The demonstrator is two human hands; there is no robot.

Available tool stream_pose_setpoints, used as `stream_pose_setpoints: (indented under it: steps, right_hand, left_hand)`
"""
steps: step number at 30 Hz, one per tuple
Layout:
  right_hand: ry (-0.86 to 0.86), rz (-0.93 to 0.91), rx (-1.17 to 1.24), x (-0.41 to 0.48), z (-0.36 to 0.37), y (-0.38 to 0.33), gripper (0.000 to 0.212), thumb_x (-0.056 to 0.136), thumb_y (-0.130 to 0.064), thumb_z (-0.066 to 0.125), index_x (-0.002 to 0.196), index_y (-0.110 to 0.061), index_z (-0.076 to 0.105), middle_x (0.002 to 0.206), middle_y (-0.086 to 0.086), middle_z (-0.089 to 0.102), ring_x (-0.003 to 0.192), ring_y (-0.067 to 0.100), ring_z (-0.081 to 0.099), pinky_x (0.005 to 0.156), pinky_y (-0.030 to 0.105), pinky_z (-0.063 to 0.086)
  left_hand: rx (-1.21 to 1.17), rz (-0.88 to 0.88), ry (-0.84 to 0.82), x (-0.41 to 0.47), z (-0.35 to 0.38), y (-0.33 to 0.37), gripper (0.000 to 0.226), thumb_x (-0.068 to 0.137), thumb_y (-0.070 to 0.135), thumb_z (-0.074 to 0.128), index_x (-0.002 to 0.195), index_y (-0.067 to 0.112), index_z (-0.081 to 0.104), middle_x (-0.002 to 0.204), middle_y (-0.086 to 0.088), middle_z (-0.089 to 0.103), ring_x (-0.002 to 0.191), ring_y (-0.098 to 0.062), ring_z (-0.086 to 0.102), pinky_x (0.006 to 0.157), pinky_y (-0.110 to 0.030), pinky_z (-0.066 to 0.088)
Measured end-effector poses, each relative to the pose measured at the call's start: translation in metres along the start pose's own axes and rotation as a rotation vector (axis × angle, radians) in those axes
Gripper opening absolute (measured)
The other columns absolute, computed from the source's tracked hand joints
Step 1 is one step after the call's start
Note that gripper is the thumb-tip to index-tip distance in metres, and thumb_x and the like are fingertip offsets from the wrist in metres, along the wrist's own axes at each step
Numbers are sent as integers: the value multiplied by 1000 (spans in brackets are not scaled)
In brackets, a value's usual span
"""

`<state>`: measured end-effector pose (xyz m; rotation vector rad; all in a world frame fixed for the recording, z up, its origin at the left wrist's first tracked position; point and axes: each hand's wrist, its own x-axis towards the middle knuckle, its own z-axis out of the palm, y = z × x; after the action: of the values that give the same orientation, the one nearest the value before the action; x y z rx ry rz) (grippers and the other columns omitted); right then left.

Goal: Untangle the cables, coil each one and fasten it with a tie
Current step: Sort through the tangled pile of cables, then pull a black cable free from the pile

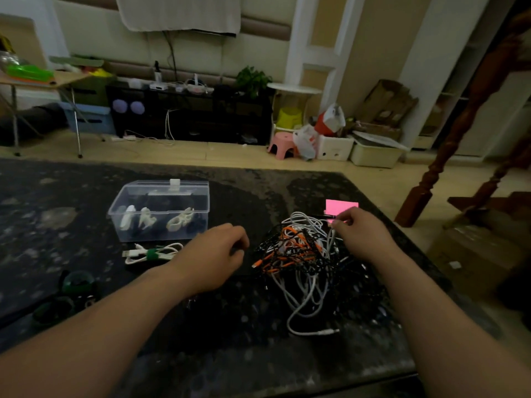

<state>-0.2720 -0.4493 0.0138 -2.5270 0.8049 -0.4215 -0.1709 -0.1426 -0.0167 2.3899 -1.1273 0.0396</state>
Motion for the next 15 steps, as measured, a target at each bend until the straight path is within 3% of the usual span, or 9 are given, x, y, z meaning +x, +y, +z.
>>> stream_pose_setpoints:
  steps: [2, 5, 8, 11, 15]
  right_hand:
    - [-100, -5, -36, -3, 6, 1, 25, 98, -44, 67, 98, -20, 71, 100, 4, 75, 94, 24, 68, 76, 32, 47]
    - [-174, -57, -69, -3, 17, 0, 16, 93, -25, 73, 78, -17, 72, 84, 3, 75, 79, 20, 67, 69, 30, 44]
    - [-129, -39, 114, -2, 17, -8, 21, 90, -14, 71, 70, -20, 71, 70, -1, 72, 67, 19, 66, 65, 30, 49]
    - [-21, -38, 277, -1, 10, -18, 17, 93, -20, 70, 77, -17, 74, 72, 2, 73, 66, 19, 67, 66, 36, 53]
    - [-4, -51, 104, -8, 14, -29, 15, 96, -35, 69, 101, -23, 62, 92, -3, 69, 84, 18, 65, 72, 35, 49]
  left_hand:
    - [-5, -8, -4, -1, 0, 0, 10, 98, 27, 63, 106, 33, 64, 100, 13, 57, 92, -8, 59, 88, -38, 53]
    - [-13, -18, -22, -1, 0, -1, 10, 98, 27, 63, 106, 33, 64, 101, 14, 60, 93, -6, 60, 89, -37, 54]
    - [-24, -31, -33, -3, -2, 0, 10, 100, 27, 62, 108, 32, 65, 104, 14, 62, 93, -3, 60, 88, -34, 54]
    - [-35, -32, -26, -4, -4, 0, 10, 101, 26, 61, 109, 31, 65, 104, 13, 62, 93, -4, 60, 86, -32, 53]
    - [-20, -24, -31, -7, -6, 0, 11, 101, 25, 61, 111, 27, 65, 105, 10, 63, 94, -7, 61, 85, -30, 51]
